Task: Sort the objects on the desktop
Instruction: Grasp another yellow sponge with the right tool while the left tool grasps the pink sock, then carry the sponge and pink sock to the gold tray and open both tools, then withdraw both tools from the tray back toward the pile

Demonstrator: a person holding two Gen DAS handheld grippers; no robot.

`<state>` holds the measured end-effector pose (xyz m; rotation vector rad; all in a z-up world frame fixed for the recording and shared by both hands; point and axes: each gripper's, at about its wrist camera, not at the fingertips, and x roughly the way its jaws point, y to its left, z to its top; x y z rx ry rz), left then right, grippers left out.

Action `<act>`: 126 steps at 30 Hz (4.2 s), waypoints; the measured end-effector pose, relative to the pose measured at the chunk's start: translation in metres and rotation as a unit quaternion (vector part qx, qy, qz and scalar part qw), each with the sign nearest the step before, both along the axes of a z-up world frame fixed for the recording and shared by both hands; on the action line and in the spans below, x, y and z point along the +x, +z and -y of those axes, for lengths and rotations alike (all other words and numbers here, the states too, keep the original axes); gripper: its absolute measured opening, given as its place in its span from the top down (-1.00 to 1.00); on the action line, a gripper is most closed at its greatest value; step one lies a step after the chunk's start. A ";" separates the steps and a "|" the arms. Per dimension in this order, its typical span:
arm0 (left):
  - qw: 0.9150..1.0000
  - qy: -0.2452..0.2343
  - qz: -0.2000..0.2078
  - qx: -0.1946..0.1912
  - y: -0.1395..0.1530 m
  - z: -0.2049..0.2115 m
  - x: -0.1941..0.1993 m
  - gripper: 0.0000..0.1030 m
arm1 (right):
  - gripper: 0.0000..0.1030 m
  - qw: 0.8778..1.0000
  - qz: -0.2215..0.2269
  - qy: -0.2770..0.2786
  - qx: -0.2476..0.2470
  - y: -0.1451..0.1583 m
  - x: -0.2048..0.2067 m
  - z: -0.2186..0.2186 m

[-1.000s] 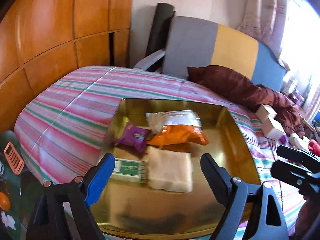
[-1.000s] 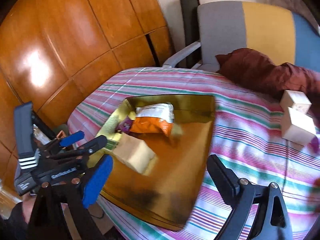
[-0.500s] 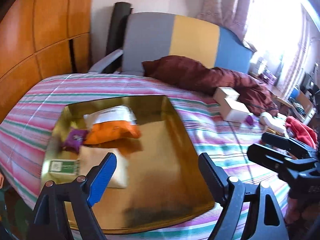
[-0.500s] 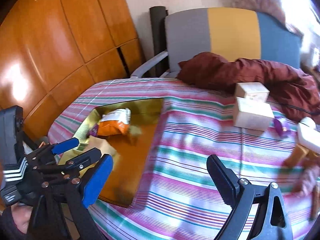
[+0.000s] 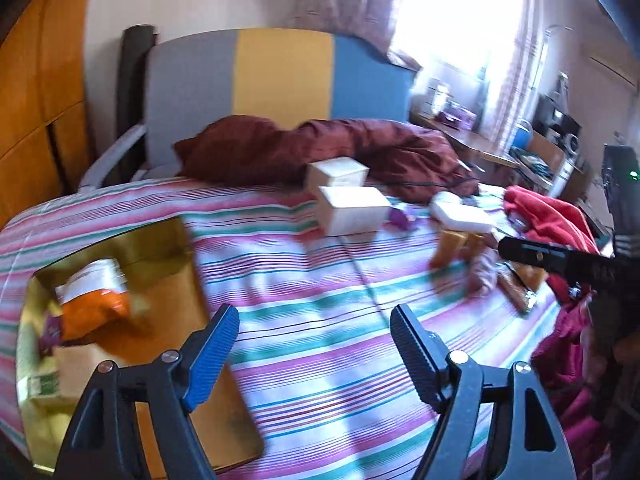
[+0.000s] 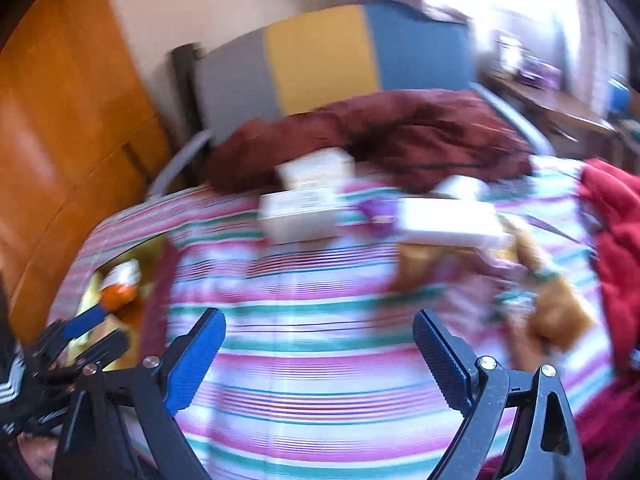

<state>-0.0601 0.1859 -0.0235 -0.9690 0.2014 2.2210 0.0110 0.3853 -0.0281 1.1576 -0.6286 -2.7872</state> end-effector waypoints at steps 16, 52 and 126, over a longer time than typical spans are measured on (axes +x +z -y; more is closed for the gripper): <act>0.987 -0.156 0.015 -0.032 -0.025 -0.124 0.036 -0.53 | -0.98 0.966 0.136 -0.215 -0.042 -0.070 0.026 -0.188; 0.952 -0.283 0.038 -0.106 -0.110 -0.310 0.030 0.01 | -0.38 0.964 0.162 -0.211 -0.005 -0.093 -0.010 -0.196; 0.954 0.298 -0.022 -0.012 -0.022 0.240 -0.042 -0.42 | -0.91 0.953 -0.034 0.298 -0.034 0.016 -0.032 0.278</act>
